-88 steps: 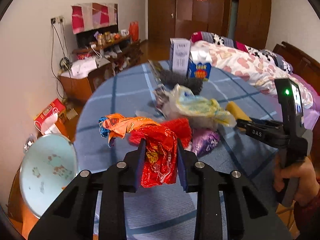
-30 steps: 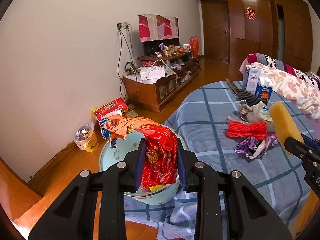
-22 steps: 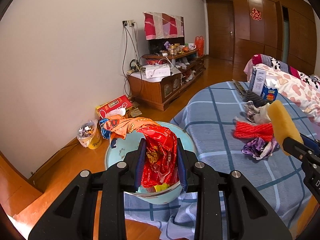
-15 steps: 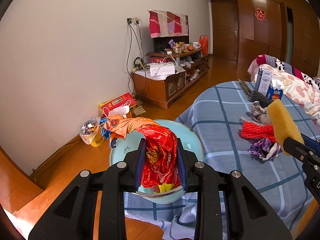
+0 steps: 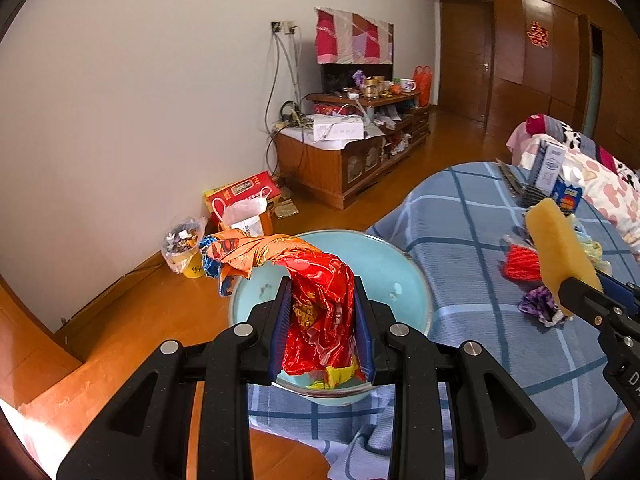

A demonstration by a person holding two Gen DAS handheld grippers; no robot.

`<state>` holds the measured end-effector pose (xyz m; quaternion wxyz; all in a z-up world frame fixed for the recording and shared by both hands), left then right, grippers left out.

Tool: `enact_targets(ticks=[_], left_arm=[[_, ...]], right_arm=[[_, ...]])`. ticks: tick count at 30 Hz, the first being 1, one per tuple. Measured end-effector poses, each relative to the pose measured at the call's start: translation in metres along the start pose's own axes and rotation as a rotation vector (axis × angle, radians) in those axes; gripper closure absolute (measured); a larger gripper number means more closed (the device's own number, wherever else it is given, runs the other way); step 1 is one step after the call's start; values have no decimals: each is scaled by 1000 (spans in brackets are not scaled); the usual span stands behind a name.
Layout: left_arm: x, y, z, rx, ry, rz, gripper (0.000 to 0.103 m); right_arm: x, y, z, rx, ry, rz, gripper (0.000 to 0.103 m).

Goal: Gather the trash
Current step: 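Open the right tool to drop the sponge while the left tool releases the wrapper into the bucket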

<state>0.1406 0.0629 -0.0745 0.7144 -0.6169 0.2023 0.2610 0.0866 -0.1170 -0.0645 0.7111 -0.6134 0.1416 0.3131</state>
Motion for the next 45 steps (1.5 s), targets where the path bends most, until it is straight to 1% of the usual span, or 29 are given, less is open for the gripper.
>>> enact_targets(ticks=[7,10,16,22,25,29,31,34,35,36,37,40,45], left_arm=[[24,3,12,-25,-27,43,74],[33,5,8,-15,-23,62,74],[50,12,2,-2,-17,97,74],[66,13,3,5,-31,124,74],[71,12,6,9,-50,131,74],[76,12,9,12,-66,139,74],[77,12,9,19,-76,139,74],[79,13,11,19,-86,148,74],[79,13,11,20,-90,149,74],[79,13,11,20,-92,150,74],[79,13,12,20,-94,151,74],[78,12,12,22,-99,150,74],[76,10,8,29,-96,144,74]], right_arm=[[28,-5,4,3,-29,27,76],[41,-8,9,-13,-36,37,76],[69,-5,15,-26,-47,87,76],[92,-1,15,-18,-48,132,76],[101,-1,14,-15,-52,146,76],[116,-2,17,-22,-72,169,76],[124,-1,20,-21,-95,188,75],[137,-1,23,-20,-126,219,71],[139,0,23,-19,-131,223,69],[140,0,23,-17,-133,224,65],[139,0,21,-12,-135,220,64],[134,-2,19,-6,-139,205,64],[121,-7,12,8,-110,171,64]])
Point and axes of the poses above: each gripper's, at about its wrist camera, not at the fingertips, and x roughly the way its jaws point, z to its left, y to its underside, the point moved 4 cm from there along x, roughly the way its jaws point, and after that the axes turned 9 degrees about -y, right-handed, at the moved point
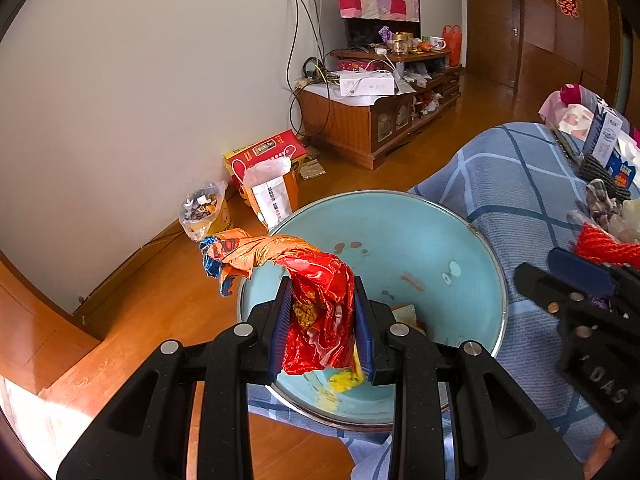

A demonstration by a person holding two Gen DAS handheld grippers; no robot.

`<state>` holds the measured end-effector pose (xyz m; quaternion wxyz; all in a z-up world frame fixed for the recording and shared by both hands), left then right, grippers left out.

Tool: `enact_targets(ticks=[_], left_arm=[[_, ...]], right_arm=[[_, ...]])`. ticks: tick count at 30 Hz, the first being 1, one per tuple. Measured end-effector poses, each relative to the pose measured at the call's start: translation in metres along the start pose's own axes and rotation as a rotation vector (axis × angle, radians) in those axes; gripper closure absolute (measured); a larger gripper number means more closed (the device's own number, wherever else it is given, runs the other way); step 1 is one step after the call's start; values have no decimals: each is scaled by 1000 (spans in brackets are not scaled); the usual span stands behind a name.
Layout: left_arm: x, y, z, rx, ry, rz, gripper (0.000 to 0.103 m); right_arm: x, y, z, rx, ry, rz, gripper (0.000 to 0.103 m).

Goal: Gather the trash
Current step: 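Open the right tool to drop the sponge while the left tool releases the wrapper into the bucket, then move both open tools back to the trash on the table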

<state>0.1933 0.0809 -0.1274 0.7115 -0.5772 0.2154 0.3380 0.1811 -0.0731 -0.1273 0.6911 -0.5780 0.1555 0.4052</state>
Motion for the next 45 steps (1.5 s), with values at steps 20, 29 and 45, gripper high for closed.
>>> enact_targets(ticks=[20,29,45], left_arm=[[-25,1,-28,78,-33,-47,27],[-68,-5,-37,93,-30,-129,11],[-125,11,-74,144,48,-172,6]], right_arm=[[-109,31,-60,126,168,-192,45],[-151,45,-78,196,217,-275,12],[-215,89,-113,253,426,-371,12]])
Point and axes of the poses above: each gripper's, at about its wrist camera, not at the fingertips, and x roughly the way its jaws point, z to its left, y to its underside, the point moved 4 cm from there along x, roughly the way its jaws point, and after that the axes turned 9 degrees about -y, right-handed, at the moved point
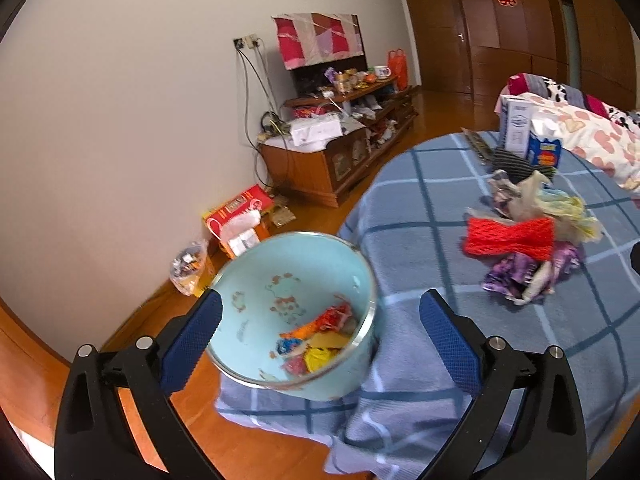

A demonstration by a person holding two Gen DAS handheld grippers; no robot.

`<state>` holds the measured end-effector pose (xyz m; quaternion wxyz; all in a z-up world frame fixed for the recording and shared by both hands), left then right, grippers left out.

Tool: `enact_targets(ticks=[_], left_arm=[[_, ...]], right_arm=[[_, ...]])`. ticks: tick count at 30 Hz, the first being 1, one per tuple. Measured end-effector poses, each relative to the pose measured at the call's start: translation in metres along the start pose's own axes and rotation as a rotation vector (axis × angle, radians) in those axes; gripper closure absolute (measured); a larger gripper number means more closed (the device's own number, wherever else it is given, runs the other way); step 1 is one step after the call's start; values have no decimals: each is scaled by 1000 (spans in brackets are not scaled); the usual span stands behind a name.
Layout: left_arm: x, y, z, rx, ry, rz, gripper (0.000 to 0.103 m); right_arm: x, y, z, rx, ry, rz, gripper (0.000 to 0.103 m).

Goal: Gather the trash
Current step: 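Move both open tools back to the trash on the table, then grasp the red mesh net with the left tool while the right tool grasps the yellow plastic bag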

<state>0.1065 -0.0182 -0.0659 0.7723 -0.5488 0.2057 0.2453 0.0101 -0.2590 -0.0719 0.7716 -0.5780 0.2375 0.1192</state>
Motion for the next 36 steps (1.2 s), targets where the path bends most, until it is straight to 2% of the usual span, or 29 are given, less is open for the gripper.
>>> enact_targets(ticks=[3,8,16,21,27,32,33,34,36], left_arm=[[2,8,-11,2,40,39,6],[3,15,-33,39,74,41,6],[17,12,-63,95,116,39,6],[27,0,-82,132,130,15,6],[43,-18,-87,121,137,14,7],[53,-36,-86,104,126,17,9],[55,-38,-86,102,124,16,9],[56,-41,-87,101,124,16,9],[59,-45,-91,102,128,14,9]], right_arm=[[-2,4,-22,55,10,26,12],[-4,9,-48,68,45,44,13],[18,9,-68,11,47,98,31],[42,-5,-69,-39,16,131,34],[84,-29,-47,-145,-101,183,34],[130,-31,-33,-249,-153,277,35],[136,-29,-33,-265,-150,293,44],[143,-26,-32,-287,-148,319,63],[144,-23,-34,-290,-155,336,83]])
Point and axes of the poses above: each gripper's, at about its wrist camera, not at the fingertips, and x roughly the way its jaws point, z to its left, y to its underside, the point moved 4 cm from there along x, roughly the way its jaws point, and after that the axes turned 9 degrees about -y, right-handed, at the moved point
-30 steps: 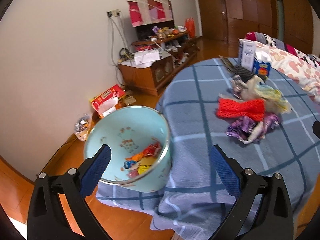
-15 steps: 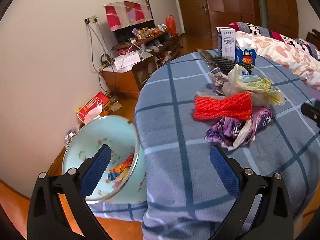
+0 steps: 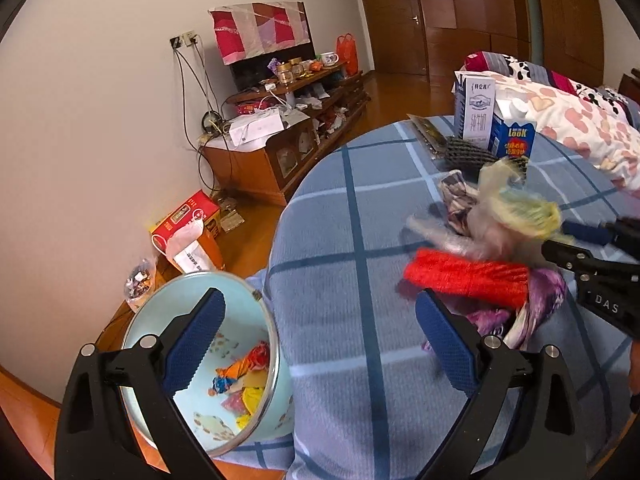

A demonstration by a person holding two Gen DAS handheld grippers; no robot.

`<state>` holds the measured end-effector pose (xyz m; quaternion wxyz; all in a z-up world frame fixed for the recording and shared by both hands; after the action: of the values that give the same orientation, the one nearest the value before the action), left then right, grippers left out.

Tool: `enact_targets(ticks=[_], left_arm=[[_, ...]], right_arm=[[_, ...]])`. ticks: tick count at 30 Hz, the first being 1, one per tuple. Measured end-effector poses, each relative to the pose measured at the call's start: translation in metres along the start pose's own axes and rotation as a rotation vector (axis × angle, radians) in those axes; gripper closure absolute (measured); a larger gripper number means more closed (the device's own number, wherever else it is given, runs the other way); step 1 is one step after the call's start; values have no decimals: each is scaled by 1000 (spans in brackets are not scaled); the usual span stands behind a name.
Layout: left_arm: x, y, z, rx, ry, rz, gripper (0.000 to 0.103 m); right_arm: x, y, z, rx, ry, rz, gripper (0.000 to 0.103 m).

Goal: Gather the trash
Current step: 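Grasp the red mesh net with the left tool while the right tool grasps the yellow plastic bag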

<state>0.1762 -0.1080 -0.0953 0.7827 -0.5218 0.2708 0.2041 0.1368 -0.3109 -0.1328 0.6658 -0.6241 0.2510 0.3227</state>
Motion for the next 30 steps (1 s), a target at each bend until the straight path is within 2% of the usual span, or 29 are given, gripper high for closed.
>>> enact_targets(ticks=[2,6,10,13,17,19,21,25,26,28,30], left_arm=[[5,-5,-5,3,6,5,10],[15,-10,-19,-10,50,28,19],[26,-12,-38,-16,99,51,21],[42,-12,-57,-15,139,95,28],[64,-8,-81,-48,214,175,31],[69,-7,-87,-69,244,186,38],[70,-7,-92,-83,295,183,57],[66,-8,-92,-96,340,168,76],[63,-10,-90,-103,350,158,86],[54,-14,-81,-117,363,137,88],[42,-17,-69,-121,340,102,88]], right_arm=[[-8,2,-3,26,-26,-23,88],[-32,3,-13,75,-29,-88,93],[-62,14,-34,134,29,-146,94],[-71,23,-45,139,85,-154,94],[-66,37,-53,143,100,-120,94],[-62,43,-55,152,101,-108,94],[-62,46,-56,156,104,-109,94],[-66,46,-57,173,97,-121,94],[-67,47,-55,172,98,-122,94],[-70,47,-51,165,104,-128,94],[-77,47,-44,152,116,-144,94]])
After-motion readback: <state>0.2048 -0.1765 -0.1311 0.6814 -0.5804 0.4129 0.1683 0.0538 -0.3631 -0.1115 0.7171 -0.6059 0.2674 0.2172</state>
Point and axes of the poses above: each gripper's, at about its wrist camera, not at the fingertips, and x roughly the way its jaws point, z to its left, y to its underside, the point moved 4 cm from there along x, roughly the way its jaws point, and after that the axes turned 9 degrees about -y, right-handed, at the moved point
